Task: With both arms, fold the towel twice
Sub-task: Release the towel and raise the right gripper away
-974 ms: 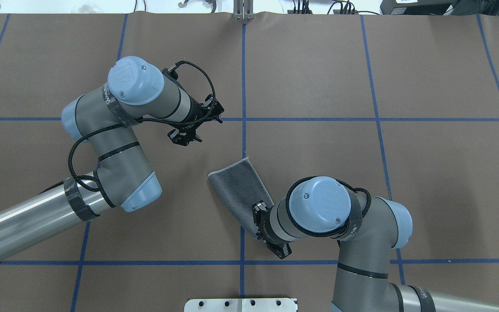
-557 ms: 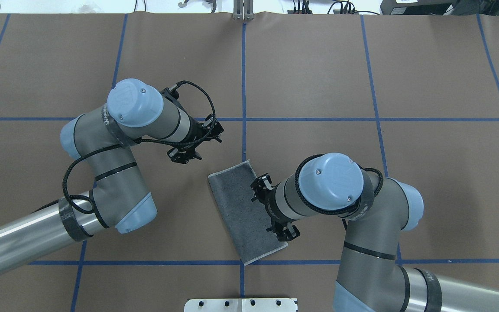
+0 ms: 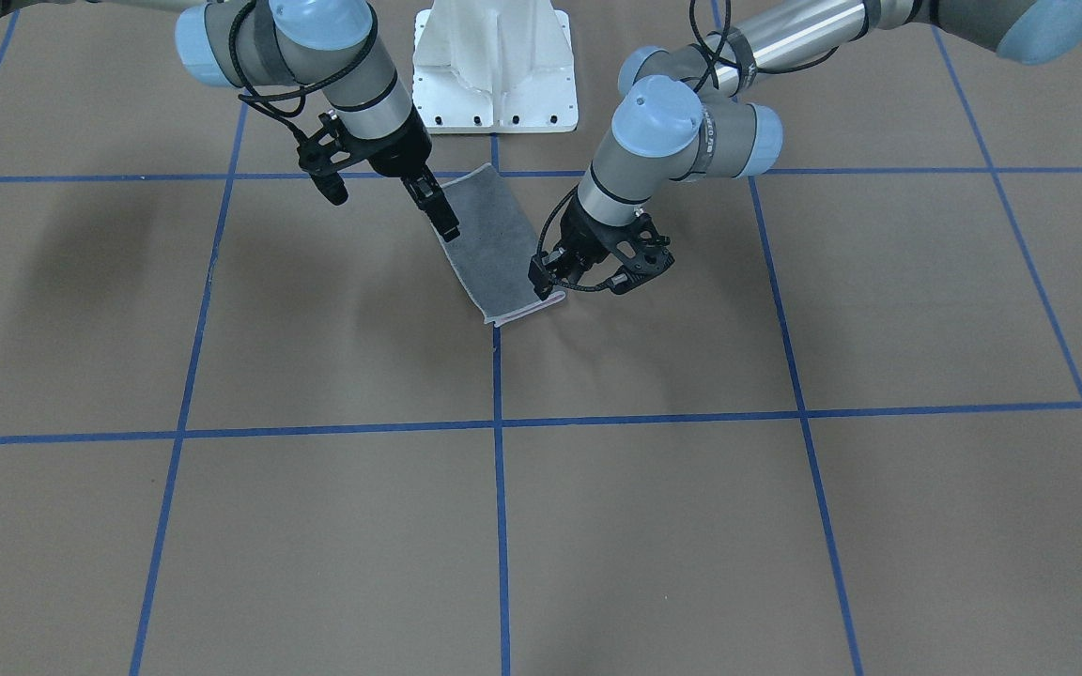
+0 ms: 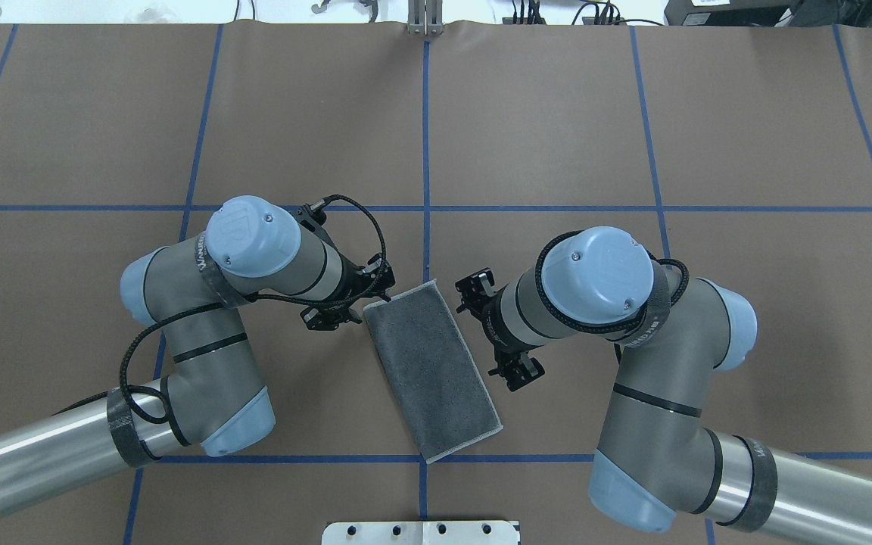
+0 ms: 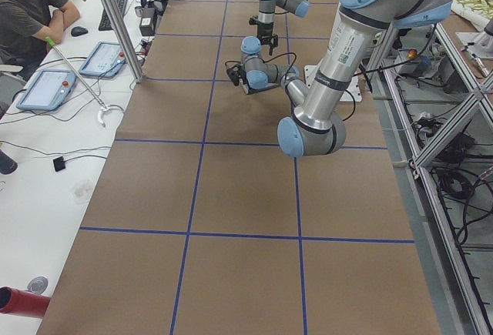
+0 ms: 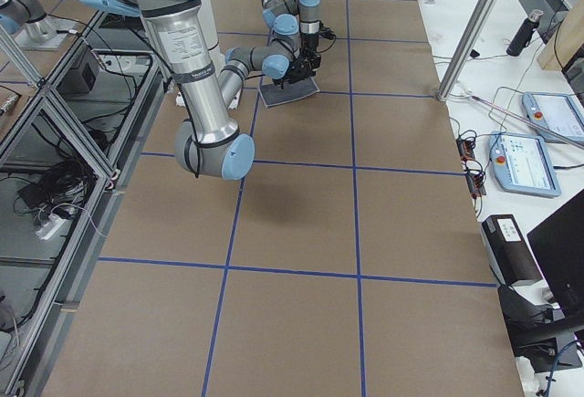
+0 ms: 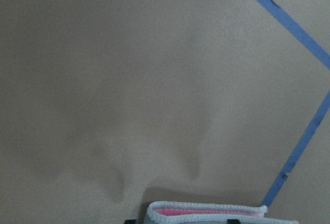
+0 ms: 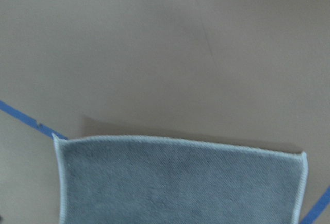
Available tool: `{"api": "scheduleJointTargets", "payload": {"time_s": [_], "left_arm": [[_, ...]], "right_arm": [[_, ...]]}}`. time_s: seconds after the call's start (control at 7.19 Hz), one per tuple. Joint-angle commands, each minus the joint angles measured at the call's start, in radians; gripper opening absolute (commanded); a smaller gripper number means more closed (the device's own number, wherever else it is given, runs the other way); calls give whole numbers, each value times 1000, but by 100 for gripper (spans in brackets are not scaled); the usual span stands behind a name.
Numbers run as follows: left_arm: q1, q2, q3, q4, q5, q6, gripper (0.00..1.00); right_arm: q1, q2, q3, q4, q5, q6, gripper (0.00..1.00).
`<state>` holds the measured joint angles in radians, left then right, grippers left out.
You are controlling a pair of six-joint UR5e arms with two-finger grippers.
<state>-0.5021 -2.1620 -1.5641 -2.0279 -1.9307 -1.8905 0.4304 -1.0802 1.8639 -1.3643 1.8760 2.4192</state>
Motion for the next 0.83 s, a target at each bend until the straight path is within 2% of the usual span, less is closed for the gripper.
{"api": "scheduleJointTargets", "payload": {"time_s": [0.0, 0.42, 0.7], "left_arm": [[10, 4, 5, 0, 1, 7, 58], [19, 1, 12, 0, 1, 7, 52], [22, 1, 19, 0, 2, 7, 43]], "right_arm": [[1, -3, -6, 1, 3, -3, 100], [-1, 3, 1, 1, 5, -3, 100], [19, 3, 1, 1, 5, -3, 100]]}}
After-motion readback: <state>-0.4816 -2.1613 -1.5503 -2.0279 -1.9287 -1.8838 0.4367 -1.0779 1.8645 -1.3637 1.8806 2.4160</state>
